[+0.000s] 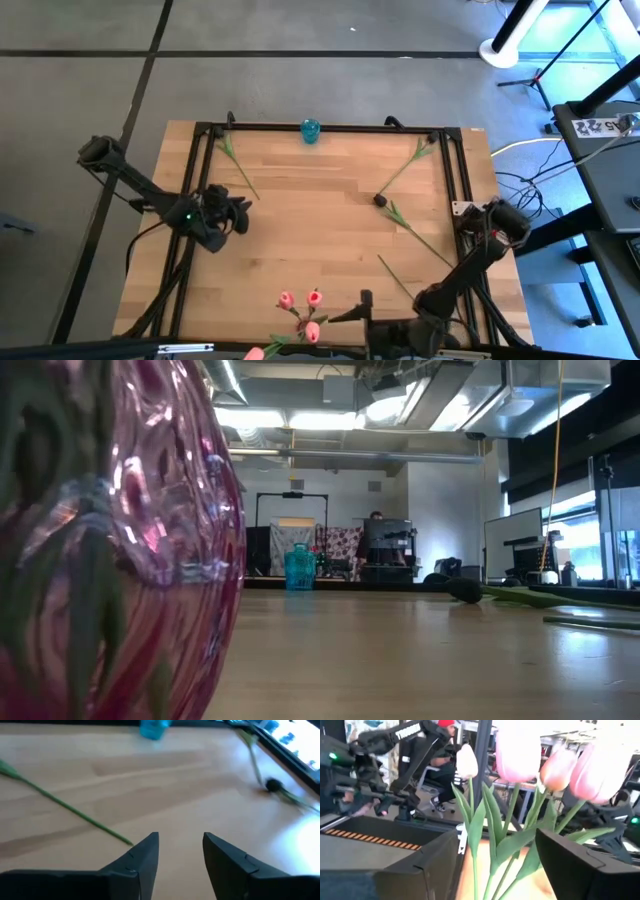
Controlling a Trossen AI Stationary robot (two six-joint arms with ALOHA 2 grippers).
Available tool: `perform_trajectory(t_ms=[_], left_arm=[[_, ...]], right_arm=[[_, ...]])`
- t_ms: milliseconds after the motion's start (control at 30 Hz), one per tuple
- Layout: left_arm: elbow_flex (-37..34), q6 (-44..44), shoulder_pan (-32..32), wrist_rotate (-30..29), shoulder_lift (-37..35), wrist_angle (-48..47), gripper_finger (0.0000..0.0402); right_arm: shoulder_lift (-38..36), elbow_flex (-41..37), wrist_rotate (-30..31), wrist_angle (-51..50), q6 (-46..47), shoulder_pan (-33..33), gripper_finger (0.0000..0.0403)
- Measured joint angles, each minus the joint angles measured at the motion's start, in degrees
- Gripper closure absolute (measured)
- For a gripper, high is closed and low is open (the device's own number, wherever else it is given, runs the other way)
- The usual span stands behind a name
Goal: Sort flowers into vase by color
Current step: Put the pink flower into the violet vase, then put the left black flower into the blue vase
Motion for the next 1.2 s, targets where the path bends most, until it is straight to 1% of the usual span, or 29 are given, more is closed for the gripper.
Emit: perform_trajectory(t_ms=[133,267,367,467,533,600,700,800,867,967,1067,1167,1200], left_arm=[[0.00,0.50,6.67,-0.56,0.00,0.57,0.0249],[-0.57,0.41,14.87,-1.64,0.87,2.10,0.0257],[-2.35,0.66,21.63,-3.15,3.20,6.13,0.0261],[-4.89,-2.64,27.26,-6.77,5.98,10.89,0.0260],[-6.42,-3.96,31.21,-7.41,7.99,14.39,0.0258],[-7.04,-2.34,36.59,-6.01,11.07,16.21,0.0256],[-6.56,0.33,43.82,-1.80,15.67,18.79,0.0255],[-4.73,0.67,49.28,-1.38,19.10,20.92,0.0255],[-3.86,0.44,52.49,-1.12,21.32,21.27,0.0255],[-3.44,0.47,56.44,1.32,25.21,24.26,0.0255],[-3.37,0.60,58.18,2.58,30.12,29.83,0.0255],[-3.25,1.67,59.14,2.38,35.23,36.55,0.0255],[-3.09,1.64,59.51,2.48,36.96,37.45,0.0255]], right_arm=[[-1.10,0.00,2.68,-0.20,-1.31,1.35,0.0132],[-2.97,0.00,3.69,-3.67,-2.81,2.46,0.0132],[-3.96,0.00,6.23,-8.18,-1.75,3.28,0.0132],[-4.85,0.00,9.40,-10.34,-0.83,4.29,0.0132],[-5.32,0.00,11.60,-11.88,-1.19,4.84,0.0132],[-5.50,0.00,13.30,-14.80,-1.20,4.90,0.0132],[-5.92,0.00,13.67,-20.11,0.72,4.75,0.0132],[-5.95,0.00,13.89,-22.88,2.16,3.78,0.0132],[-5.95,-0.02,13.04,-24.40,3.62,2.92,0.0132],[-5.95,-0.02,11.72,-26.25,6.18,1.96,0.0132],[-5.95,-0.02,10.76,-28.07,6.91,1.53,0.0132],[-5.95,-0.02,9.92,-30.86,8.41,1.30,0.0132],[-5.95,-0.02,9.92,-31.64,9.04,1.30,0.0132]])
